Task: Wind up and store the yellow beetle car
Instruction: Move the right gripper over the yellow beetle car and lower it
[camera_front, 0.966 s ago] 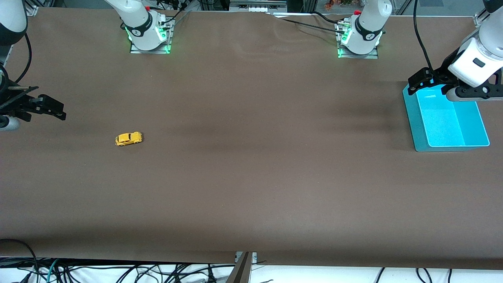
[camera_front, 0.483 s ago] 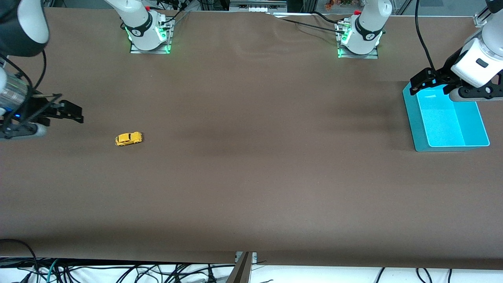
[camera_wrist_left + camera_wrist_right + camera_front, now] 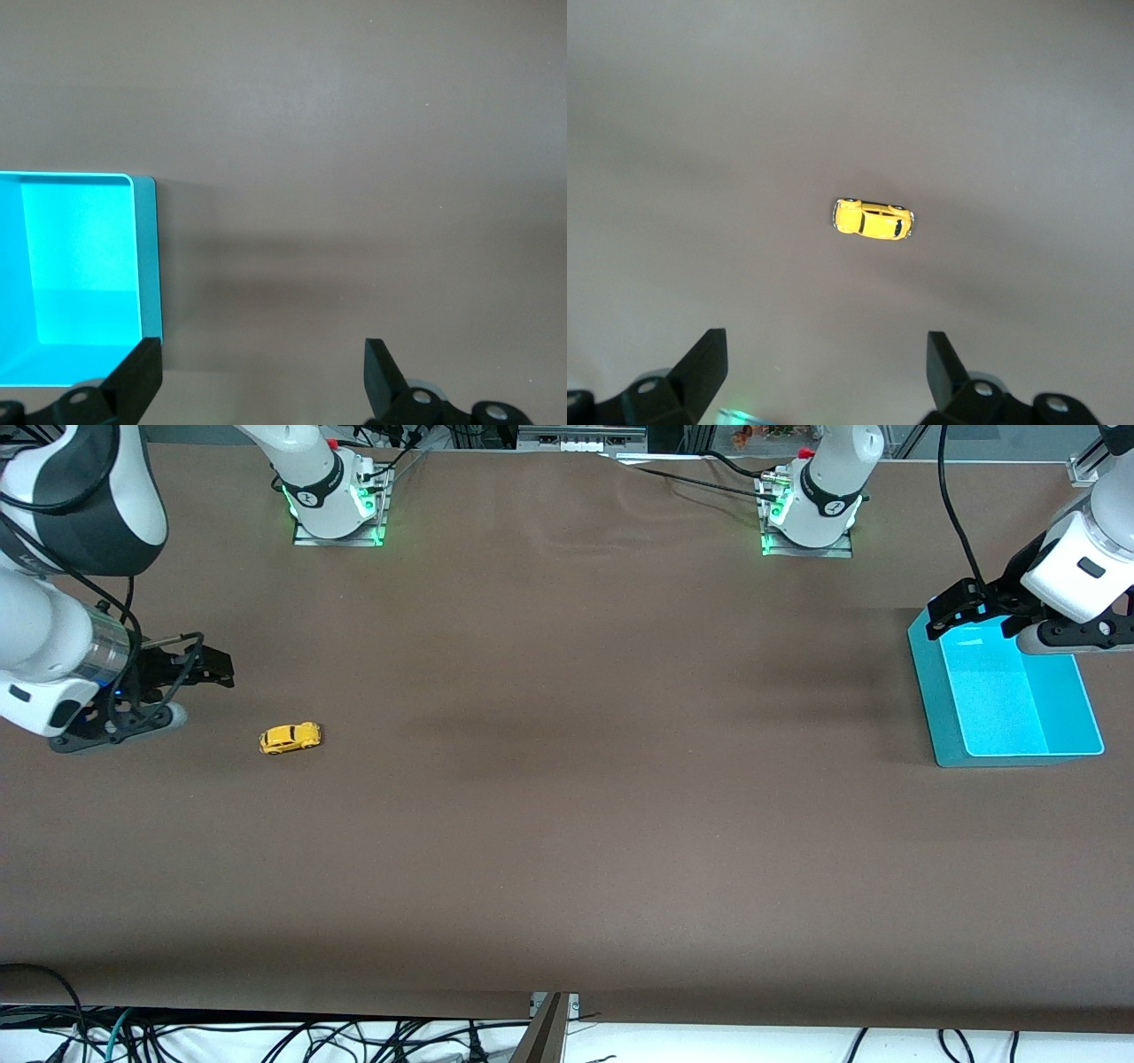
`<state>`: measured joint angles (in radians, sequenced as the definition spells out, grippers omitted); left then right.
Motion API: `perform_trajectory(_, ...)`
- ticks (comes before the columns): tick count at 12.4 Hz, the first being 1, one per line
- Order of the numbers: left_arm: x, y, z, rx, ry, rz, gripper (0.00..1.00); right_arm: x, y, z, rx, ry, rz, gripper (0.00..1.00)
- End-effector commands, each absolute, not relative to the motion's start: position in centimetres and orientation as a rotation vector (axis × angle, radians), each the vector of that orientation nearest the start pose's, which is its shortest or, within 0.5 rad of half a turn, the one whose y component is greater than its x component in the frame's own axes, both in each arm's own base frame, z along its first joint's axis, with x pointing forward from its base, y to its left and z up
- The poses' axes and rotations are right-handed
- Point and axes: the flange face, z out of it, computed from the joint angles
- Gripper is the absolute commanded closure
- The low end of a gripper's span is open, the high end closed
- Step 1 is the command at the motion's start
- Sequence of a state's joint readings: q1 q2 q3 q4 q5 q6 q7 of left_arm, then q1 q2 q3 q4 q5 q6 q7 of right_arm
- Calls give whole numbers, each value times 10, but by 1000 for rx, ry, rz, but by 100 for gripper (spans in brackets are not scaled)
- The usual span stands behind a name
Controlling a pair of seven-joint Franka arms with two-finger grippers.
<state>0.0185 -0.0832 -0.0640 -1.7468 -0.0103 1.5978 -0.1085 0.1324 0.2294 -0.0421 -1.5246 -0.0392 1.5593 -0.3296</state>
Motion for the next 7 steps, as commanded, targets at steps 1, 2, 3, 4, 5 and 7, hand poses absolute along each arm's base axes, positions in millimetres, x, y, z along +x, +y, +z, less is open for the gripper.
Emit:
perform_trajectory(1,523,-26,592,-3153,-71,108,0,609,50,497,-2989,-977,378,1)
perform_trajectory(2,523,-26,592,-3153,-71,108,0,608,47,480,-2945,-1065,390,1)
perform_trajectory(3,523,-26,592,-3153,-71,106,0,606,44,468,-2883,-1199,375,1)
perform_trajectory(4,523,-25,592,-3153,-73,106,0,606,41,457,-2821,-1324,352,1)
perform_trajectory(5,523,-25,592,-3153,-73,106,0,604,32,443,-2773,-1402,351,1)
perform_trajectory(7,523,-25,592,-3153,-73,111,0,593,27,417,-2686,-1559,307,1)
